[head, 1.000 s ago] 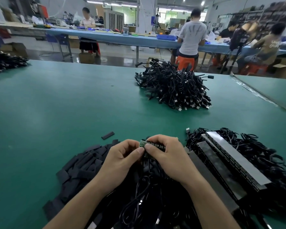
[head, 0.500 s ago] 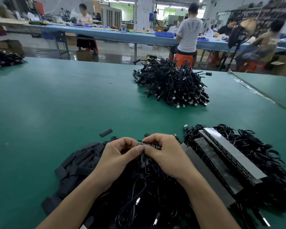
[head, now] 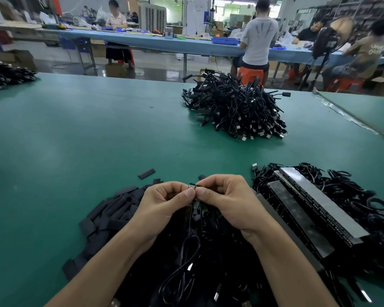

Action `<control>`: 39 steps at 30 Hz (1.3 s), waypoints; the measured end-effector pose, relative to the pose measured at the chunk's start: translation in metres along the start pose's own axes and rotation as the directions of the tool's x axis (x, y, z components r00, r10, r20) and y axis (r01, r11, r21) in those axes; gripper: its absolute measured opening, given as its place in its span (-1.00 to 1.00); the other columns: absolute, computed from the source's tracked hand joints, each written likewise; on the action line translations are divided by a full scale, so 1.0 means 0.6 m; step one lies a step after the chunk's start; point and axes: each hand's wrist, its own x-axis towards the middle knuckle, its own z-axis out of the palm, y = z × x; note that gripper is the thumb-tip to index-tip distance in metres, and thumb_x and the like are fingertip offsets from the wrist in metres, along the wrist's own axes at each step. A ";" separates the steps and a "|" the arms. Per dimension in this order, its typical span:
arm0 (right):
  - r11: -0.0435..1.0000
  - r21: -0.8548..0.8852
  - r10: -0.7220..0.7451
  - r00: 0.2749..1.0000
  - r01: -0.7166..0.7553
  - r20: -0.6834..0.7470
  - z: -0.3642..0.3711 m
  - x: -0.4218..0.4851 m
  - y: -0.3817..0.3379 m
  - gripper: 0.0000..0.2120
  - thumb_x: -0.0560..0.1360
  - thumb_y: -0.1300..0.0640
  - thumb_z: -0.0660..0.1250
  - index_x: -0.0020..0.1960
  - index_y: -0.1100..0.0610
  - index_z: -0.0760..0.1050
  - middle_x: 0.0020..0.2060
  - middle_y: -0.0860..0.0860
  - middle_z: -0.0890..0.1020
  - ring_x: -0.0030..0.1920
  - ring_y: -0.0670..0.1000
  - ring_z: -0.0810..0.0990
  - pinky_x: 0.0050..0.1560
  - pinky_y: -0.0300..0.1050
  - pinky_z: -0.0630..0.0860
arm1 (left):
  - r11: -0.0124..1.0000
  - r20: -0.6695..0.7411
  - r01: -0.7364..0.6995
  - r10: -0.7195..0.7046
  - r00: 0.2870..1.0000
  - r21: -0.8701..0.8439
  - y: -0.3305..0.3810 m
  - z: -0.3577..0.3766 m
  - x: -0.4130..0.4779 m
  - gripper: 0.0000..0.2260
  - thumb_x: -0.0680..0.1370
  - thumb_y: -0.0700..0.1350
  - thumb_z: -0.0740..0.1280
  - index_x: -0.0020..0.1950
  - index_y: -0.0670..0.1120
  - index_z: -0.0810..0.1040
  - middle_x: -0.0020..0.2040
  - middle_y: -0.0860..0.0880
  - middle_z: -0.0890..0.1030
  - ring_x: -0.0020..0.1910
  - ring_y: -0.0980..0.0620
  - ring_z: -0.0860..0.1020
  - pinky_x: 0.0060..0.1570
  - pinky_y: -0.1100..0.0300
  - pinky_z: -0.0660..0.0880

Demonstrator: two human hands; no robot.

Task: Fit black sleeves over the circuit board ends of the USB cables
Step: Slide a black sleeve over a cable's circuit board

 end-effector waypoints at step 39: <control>0.978 0.195 0.077 0.997 -0.075 -0.002 0.023 -0.002 -0.004 -0.80 0.59 0.22 0.30 -0.18 0.16 0.61 -0.33 0.08 0.63 -0.34 -0.02 0.57 -0.29 -0.17 0.54 | 0.999 0.002 0.035 -0.035 0.999 -0.033 0.008 0.002 0.006 -0.82 0.30 0.02 0.50 -0.25 -0.08 0.68 -0.31 -0.10 0.61 -0.40 0.06 0.55 -0.36 0.26 0.55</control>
